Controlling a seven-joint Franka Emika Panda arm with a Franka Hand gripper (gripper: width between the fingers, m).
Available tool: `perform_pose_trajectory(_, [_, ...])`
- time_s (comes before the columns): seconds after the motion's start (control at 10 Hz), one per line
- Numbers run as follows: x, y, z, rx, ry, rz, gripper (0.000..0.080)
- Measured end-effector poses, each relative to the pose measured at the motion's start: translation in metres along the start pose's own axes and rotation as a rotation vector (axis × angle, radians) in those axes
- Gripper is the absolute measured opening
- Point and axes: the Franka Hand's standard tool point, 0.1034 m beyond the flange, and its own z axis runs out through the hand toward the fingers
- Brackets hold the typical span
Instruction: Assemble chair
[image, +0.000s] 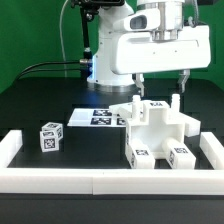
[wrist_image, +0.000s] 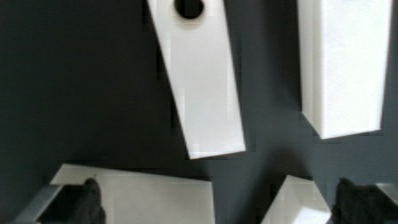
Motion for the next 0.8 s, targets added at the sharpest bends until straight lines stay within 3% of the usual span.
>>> perform_pose_trajectory(0.1, [-0.001, 0.001, 0.001, -0.003, -0.003, -0.019, 0.0649])
perform_pose_trajectory(0.3, [-0.009, 0.000, 0.014, 0.024, -0.085, 0.036, 0.0649])
perform_pose_trajectory(0.5, [-0.013, 0.006, 0.027, 0.011, -0.118, 0.049, 0.0649])
perform_pose_trajectory(0.8, [-0.012, 0.006, 0.026, 0.011, -0.116, 0.050, 0.0649])
